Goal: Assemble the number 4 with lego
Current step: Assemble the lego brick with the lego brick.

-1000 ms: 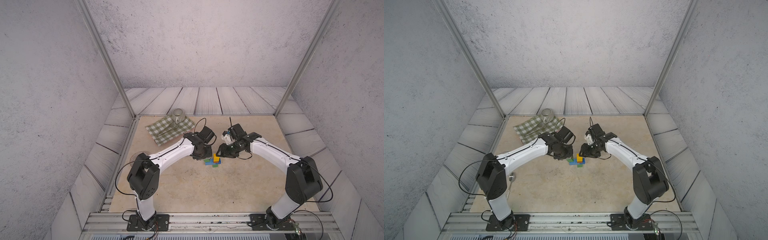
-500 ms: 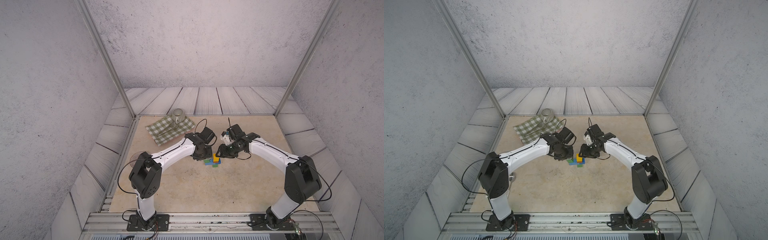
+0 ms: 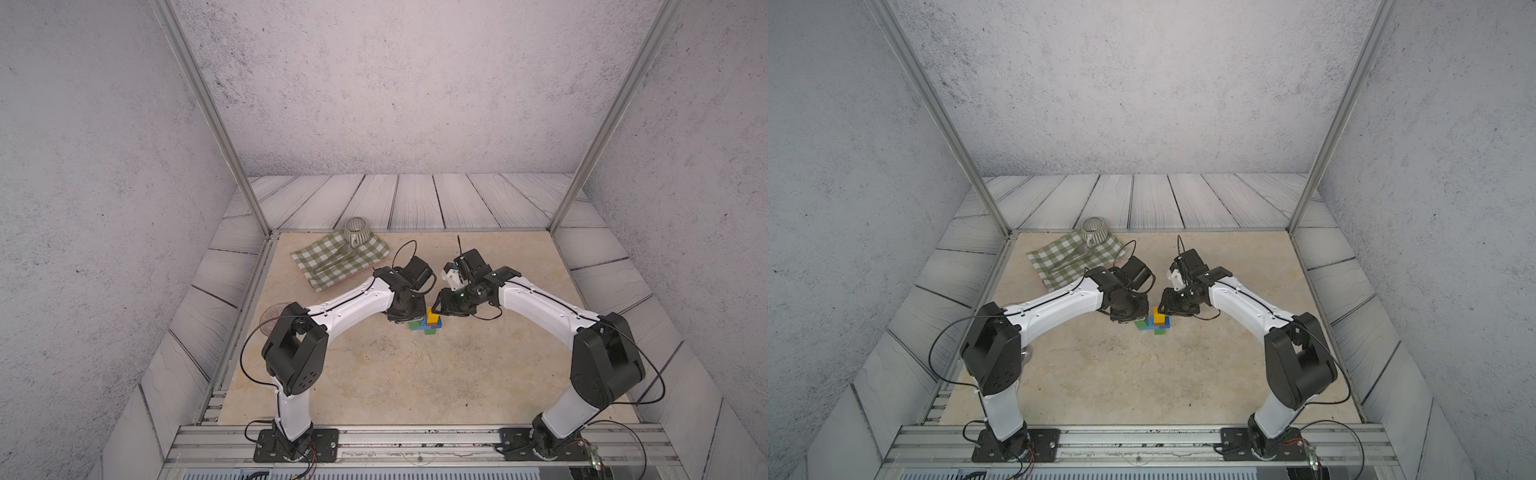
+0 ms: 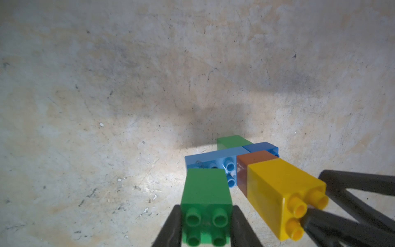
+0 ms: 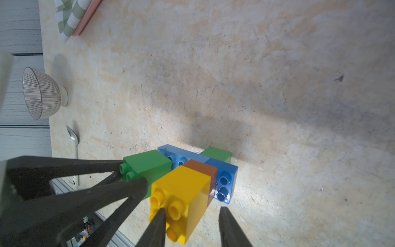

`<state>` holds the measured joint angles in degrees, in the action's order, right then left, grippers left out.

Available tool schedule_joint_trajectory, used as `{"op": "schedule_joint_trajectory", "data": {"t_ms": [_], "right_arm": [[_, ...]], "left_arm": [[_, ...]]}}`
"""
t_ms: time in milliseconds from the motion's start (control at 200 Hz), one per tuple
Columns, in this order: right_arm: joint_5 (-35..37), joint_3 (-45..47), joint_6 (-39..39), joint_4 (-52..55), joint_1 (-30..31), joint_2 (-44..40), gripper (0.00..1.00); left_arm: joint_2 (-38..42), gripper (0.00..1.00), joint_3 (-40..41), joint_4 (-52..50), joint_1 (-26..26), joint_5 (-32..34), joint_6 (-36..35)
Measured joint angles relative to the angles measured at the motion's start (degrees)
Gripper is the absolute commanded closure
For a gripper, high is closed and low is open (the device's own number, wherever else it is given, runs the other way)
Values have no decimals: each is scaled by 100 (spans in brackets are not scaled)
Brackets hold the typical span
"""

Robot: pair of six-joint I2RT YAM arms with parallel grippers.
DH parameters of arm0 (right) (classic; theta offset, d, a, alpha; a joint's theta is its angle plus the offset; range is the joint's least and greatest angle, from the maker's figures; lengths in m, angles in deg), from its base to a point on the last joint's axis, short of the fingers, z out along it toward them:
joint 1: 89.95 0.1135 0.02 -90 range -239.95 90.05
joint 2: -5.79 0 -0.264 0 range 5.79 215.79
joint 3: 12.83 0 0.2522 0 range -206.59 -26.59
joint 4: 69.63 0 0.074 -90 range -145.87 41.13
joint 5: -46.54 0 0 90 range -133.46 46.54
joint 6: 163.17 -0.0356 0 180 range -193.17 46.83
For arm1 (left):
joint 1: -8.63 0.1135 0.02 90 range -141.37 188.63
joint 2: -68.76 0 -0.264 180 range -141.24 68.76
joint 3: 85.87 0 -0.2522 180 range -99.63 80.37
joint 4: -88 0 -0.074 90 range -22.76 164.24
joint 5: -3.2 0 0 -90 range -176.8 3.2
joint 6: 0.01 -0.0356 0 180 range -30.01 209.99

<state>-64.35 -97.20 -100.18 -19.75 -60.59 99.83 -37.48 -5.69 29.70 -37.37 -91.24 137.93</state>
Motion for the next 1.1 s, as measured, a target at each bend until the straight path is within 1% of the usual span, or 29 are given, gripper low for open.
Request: {"op": "schedule_joint_trajectory", "data": {"t_ms": [465, 921, 1101], "right_arm": [[0, 44, 0, -76, 9, -20, 58], [-2, 107, -2, -149, 9, -55, 59], [-4, 190, 0, -201, 9, -116, 60]], "left_arm": [[-190, 100, -245, -140, -92, 275, -35], [-356, 100, -492, -350, -155, 426, -299], [-507, 100, -750, -557, -199, 474, -424]]}}
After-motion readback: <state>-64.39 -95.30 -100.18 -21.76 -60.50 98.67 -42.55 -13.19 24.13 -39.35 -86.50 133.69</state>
